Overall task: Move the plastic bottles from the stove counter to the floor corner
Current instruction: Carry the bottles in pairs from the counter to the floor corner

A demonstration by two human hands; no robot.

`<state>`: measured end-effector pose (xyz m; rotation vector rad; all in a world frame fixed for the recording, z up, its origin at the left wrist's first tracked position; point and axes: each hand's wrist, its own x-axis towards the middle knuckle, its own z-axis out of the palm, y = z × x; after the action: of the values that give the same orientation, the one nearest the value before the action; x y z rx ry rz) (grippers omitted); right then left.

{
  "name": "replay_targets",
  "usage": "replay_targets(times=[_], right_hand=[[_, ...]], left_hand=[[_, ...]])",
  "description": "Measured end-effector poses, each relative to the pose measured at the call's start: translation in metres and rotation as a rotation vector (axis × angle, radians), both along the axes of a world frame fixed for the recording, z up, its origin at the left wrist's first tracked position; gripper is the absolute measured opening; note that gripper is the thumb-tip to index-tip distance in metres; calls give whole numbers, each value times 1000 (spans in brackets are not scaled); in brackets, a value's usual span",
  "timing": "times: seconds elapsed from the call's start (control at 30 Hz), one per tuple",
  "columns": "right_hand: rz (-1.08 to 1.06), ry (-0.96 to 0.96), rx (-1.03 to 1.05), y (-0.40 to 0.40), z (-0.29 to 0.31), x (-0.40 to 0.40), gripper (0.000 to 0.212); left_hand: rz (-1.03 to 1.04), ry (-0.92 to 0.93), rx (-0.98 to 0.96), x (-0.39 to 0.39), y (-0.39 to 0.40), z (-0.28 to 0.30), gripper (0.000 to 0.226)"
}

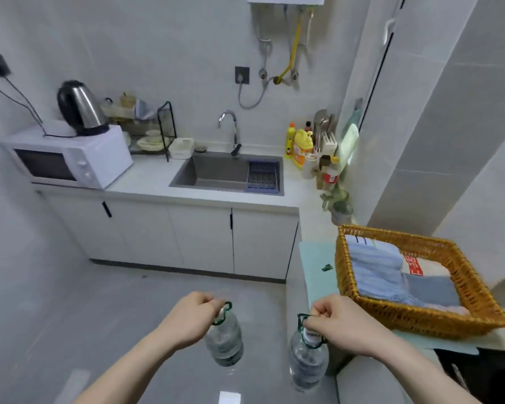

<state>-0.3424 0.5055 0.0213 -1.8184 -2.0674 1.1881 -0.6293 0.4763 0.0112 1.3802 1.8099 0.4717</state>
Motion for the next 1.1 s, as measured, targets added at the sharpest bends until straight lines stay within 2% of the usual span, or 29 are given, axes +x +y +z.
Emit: replay_targets(times=[0.3,0.37,0.5,0.7,0.87,1.03,1.1], right_hand=[[263,-30,-40,114,-19,-134,38],[315,-30,-37,144,-28,-186,38],[336,-43,-22,173,-41,-252,32],[391,-85,-29,209,-60,-385,37],[433,-84,-97,237,-72,-473,33],[501,-81,-119,275,-84,-559,37],[526,-76,-144,292,-92,-593,35]], left_hand=[[364,-72,-17,-123,21,-21,30],[443,-97,-14,-172,29,-32,30],[483,-74,-72,-232,39,-44,29],[534,-65,-126,-345,49,-62,24],[552,21,-179,-421,62,-73,31],[702,-19,-213,-505,86,-92,18],[724,-17,-238,-537,100,-102,19]])
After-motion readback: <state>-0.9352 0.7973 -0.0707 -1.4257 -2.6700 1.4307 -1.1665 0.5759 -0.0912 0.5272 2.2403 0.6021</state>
